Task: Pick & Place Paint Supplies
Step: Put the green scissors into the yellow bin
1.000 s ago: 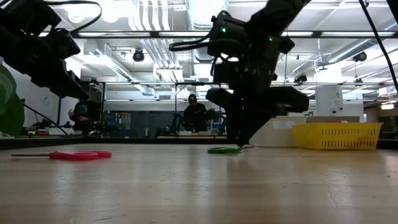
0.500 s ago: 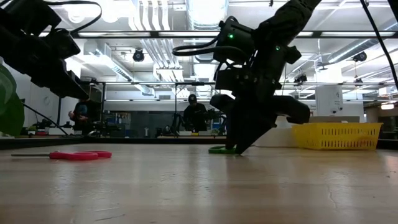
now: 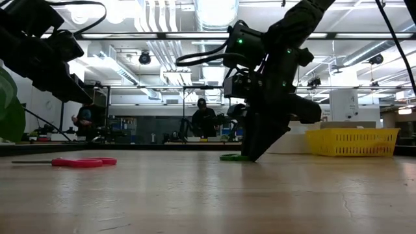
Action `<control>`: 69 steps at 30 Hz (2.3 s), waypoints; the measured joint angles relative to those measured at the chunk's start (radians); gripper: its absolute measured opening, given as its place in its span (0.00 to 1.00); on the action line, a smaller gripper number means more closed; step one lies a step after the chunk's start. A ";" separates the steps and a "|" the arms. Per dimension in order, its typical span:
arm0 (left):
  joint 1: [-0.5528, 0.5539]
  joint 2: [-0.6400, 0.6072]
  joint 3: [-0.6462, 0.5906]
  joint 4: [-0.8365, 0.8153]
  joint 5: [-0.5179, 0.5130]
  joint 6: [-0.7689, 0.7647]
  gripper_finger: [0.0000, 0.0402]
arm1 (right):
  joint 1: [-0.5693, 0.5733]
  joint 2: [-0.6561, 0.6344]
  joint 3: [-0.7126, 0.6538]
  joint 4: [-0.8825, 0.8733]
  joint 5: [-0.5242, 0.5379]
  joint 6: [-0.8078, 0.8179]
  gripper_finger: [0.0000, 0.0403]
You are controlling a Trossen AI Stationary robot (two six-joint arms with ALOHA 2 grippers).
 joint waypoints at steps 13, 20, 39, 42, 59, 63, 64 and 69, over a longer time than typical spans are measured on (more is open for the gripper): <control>0.000 0.000 0.000 0.000 0.000 0.000 0.20 | -0.003 0.000 0.000 -0.022 0.001 -0.040 0.16; 0.000 0.000 0.000 0.000 0.000 0.000 0.20 | -0.003 0.000 0.000 -0.025 0.001 -0.040 0.04; 0.000 0.000 0.000 0.000 0.000 -0.001 0.20 | -0.005 -0.012 0.122 -0.209 0.064 0.005 0.04; 0.000 0.000 0.000 0.000 0.000 -0.001 0.20 | -0.004 -0.012 0.182 -0.286 0.066 0.055 0.04; 0.000 0.001 0.000 -0.001 0.000 -0.002 0.20 | -0.004 -0.167 0.291 -0.562 0.138 0.403 0.04; 0.000 0.000 0.000 -0.001 0.000 -0.002 0.20 | -0.004 -0.264 0.269 -0.620 0.193 0.487 0.04; 0.000 0.000 0.000 -0.001 0.000 -0.002 0.20 | -0.004 -0.291 0.258 -0.630 0.210 0.513 0.04; 0.000 0.001 0.000 -0.001 0.000 -0.002 0.20 | -0.004 -0.415 0.179 -0.682 0.272 0.649 0.04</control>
